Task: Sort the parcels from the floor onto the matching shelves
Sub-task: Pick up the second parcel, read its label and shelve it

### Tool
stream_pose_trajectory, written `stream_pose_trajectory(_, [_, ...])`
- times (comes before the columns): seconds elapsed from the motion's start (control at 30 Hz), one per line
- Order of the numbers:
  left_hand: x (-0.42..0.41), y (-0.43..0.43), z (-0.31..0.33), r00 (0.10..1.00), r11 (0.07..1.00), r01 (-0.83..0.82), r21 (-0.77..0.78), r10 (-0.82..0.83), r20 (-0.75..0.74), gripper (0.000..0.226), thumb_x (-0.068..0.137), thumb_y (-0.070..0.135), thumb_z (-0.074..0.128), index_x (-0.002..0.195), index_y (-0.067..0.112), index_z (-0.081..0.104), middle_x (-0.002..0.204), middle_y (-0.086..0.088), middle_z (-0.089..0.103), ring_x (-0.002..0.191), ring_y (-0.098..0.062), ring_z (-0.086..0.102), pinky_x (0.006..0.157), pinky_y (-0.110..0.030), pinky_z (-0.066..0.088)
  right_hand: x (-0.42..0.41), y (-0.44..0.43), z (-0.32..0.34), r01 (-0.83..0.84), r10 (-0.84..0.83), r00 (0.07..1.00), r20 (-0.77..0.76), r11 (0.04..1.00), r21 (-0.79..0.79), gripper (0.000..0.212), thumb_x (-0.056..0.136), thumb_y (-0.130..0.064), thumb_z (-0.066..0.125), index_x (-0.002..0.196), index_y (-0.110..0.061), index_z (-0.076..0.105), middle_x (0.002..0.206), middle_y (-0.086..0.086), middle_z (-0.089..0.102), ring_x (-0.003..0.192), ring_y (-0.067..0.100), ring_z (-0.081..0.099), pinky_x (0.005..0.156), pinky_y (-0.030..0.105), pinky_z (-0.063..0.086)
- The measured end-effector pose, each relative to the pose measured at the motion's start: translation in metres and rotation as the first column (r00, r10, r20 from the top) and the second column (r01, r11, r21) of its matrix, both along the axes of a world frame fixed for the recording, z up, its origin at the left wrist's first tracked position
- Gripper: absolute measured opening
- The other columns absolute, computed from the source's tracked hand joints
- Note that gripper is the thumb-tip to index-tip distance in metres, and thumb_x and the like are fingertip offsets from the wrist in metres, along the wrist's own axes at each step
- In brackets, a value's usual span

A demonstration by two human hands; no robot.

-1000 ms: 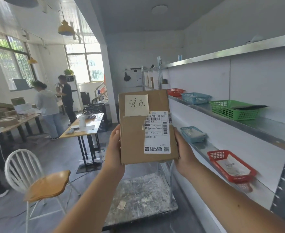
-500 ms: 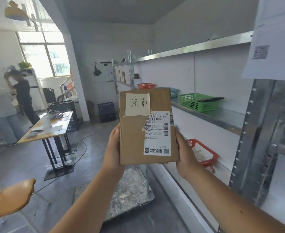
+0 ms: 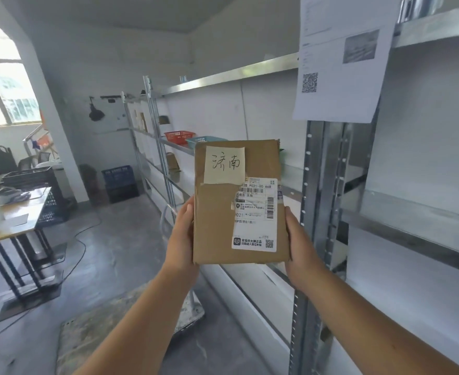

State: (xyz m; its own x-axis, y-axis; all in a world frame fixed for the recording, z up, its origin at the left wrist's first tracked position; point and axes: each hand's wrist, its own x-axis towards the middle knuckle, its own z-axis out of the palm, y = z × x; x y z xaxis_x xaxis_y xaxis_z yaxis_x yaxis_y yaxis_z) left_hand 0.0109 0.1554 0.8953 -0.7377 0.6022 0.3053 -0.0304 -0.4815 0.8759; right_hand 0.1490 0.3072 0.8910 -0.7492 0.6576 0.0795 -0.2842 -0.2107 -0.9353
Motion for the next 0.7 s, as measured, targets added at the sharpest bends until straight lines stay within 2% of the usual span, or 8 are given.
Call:
stream_pose_trajectory(0.13, [0.022, 0.027, -0.010, 0.997, 0.997, 0.071, -0.010, -0.071, -0.009, 0.060, 0.106, 0.048, 0.048, 0.149, 0.008, 0.059, 0.142, -0.019, 0.068, 0.126, -0.031, 0.068, 0.110, -0.048, 0.056, 0.037, 0.014, -0.003, 0.082, -0.082, 0.997, -0.007, 0.997, 0.006, 0.039, 0.109, -0.050, 0.042, 0.114, -0.035, 0.078, 0.114, -0.003, 0.083, 0.107, 0.016, 0.079, 0.080, 0.035, 0.060])
stream_pose_trajectory(0.23, [0.037, 0.045, -0.010, 0.987, 0.989, 0.150, -0.017, -0.151, -0.052, 0.059, 0.105, 0.047, 0.045, 0.143, 0.006, 0.062, 0.138, -0.020, 0.069, 0.122, -0.030, 0.069, 0.103, -0.043, 0.060, 0.061, 0.020, -0.004, 0.176, -0.176, 0.984, 0.005, 0.984, 0.004, 0.040, 0.110, -0.048, 0.041, 0.110, -0.032, 0.078, 0.107, -0.003, 0.084, 0.101, 0.016, 0.080, 0.085, 0.036, 0.059])
stream_pose_trajectory(0.3, [0.045, 0.055, -0.007, 0.981, 0.983, 0.184, -0.004, -0.184, -0.065, 0.067, 0.102, 0.050, 0.049, 0.148, 0.003, 0.057, 0.145, -0.023, 0.064, 0.129, -0.034, 0.066, 0.106, -0.044, 0.058, 0.076, 0.021, -0.006, 0.241, -0.241, 0.970, 0.012, 0.971, 0.006, 0.045, 0.110, -0.051, 0.038, 0.110, -0.033, 0.079, 0.110, -0.002, 0.084, 0.103, 0.017, 0.080, 0.094, 0.041, 0.058])
stream_pose_trajectory(0.37, [0.051, 0.065, -0.005, 0.970, 0.971, 0.239, -0.008, -0.239, -0.050, 0.070, 0.103, 0.053, 0.047, 0.154, 0.006, 0.053, 0.154, -0.023, 0.059, 0.142, -0.039, 0.058, 0.115, -0.051, 0.051, 0.091, 0.020, -0.006, 0.300, -0.300, 0.954, 0.020, 0.954, 0.007, 0.052, 0.111, -0.055, 0.030, 0.115, -0.033, 0.077, 0.111, -0.003, 0.084, 0.104, 0.015, 0.080, 0.095, 0.040, 0.057])
stream_pose_trajectory(0.43, [0.060, 0.075, -0.005, 0.952, 0.953, 0.302, -0.001, -0.302, -0.041, 0.071, 0.103, 0.057, 0.044, 0.154, 0.008, 0.053, 0.155, -0.025, 0.058, 0.145, -0.042, 0.055, 0.119, -0.057, 0.046, 0.107, 0.018, -0.005, 0.371, -0.372, 0.928, 0.029, 0.928, 0.027, 0.055, 0.111, -0.056, 0.025, 0.115, -0.035, 0.075, 0.109, -0.008, 0.084, 0.104, 0.012, 0.079, 0.090, 0.035, 0.057])
stream_pose_trajectory(0.5, [0.071, 0.081, -0.004, 0.926, 0.927, 0.374, -0.003, -0.374, -0.044, 0.074, 0.101, 0.061, 0.045, 0.152, 0.009, 0.054, 0.151, -0.024, 0.062, 0.139, -0.040, 0.060, 0.112, -0.053, 0.054, 0.123, 0.015, -0.003, 0.430, -0.432, 0.901, 0.041, 0.902, 0.044, 0.053, 0.110, -0.056, 0.026, 0.116, -0.035, 0.074, 0.110, -0.008, 0.084, 0.109, 0.015, 0.078, 0.090, 0.036, 0.057])
stream_pose_trajectory(0.6, [0.090, 0.088, -0.004, 0.871, 0.871, 0.491, -0.011, -0.491, -0.037, 0.068, 0.100, 0.063, 0.043, 0.146, 0.016, 0.060, 0.143, -0.017, 0.070, 0.129, -0.034, 0.069, 0.100, -0.045, 0.062, 0.147, 0.004, -0.001, 0.517, -0.520, 0.852, 0.052, 0.853, 0.067, 0.054, 0.109, -0.058, 0.028, 0.127, -0.032, 0.073, 0.120, -0.002, 0.082, 0.116, 0.021, 0.076, 0.100, 0.046, 0.057])
stream_pose_trajectory(0.7, [0.109, 0.098, -0.004, 0.804, 0.804, 0.595, 0.009, -0.595, 0.005, 0.068, 0.100, 0.062, 0.046, 0.146, 0.015, 0.061, 0.136, -0.014, 0.075, 0.120, -0.031, 0.075, 0.093, -0.046, 0.065, 0.174, -0.005, -0.002, 0.600, -0.606, 0.794, 0.047, 0.793, 0.106, 0.052, 0.110, -0.055, 0.029, 0.129, -0.031, 0.071, 0.119, -0.005, 0.082, 0.110, 0.014, 0.078, 0.090, 0.035, 0.060])
